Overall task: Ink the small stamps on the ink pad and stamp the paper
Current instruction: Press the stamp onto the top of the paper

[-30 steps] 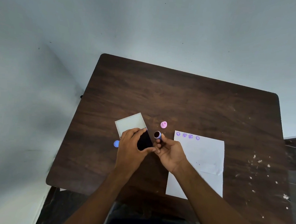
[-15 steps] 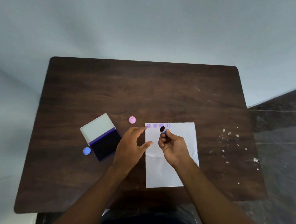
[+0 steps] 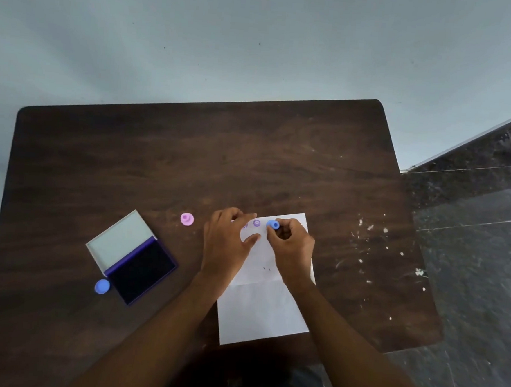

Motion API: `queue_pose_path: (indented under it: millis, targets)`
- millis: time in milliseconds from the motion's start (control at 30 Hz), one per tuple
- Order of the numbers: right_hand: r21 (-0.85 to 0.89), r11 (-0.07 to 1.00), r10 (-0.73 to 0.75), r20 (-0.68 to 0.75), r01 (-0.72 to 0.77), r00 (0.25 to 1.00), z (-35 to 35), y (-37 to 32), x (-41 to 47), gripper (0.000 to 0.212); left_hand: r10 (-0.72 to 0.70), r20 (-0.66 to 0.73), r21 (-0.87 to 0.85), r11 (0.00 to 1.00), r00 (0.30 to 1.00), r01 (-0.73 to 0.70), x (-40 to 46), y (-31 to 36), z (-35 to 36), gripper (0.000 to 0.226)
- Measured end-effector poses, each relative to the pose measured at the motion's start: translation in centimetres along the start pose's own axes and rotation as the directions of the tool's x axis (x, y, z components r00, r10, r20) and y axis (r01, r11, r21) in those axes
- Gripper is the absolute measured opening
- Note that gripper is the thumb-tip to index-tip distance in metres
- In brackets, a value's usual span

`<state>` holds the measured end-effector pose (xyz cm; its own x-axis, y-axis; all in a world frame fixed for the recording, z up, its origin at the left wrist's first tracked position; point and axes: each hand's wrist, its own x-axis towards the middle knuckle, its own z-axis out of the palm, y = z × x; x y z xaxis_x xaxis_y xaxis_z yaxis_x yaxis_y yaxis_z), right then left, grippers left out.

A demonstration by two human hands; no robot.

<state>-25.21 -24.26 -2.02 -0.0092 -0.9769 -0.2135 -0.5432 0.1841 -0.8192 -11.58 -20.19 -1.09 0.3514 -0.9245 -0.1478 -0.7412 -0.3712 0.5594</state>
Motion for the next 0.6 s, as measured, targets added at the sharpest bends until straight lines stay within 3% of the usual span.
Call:
queue_pose_path:
  millis: [167, 600]
  targets:
    - [-0.005, 0.997, -0.071, 0.065, 0.071, 0.995, 0.8, 0.6, 1.0, 0.016, -0.028, 0.010, -0.001, 1.000, 1.000, 0.028, 1.0, 0.3, 0.8, 0.041]
    - [0.000, 0.994, -0.113, 0.056, 0.113, 0.992, 0.9, 1.8, 1.9, 0.017, -0.117, 0.041, 0.015, 0.993, 0.992, 0.117, 1.7, 0.4, 1.4, 0.035]
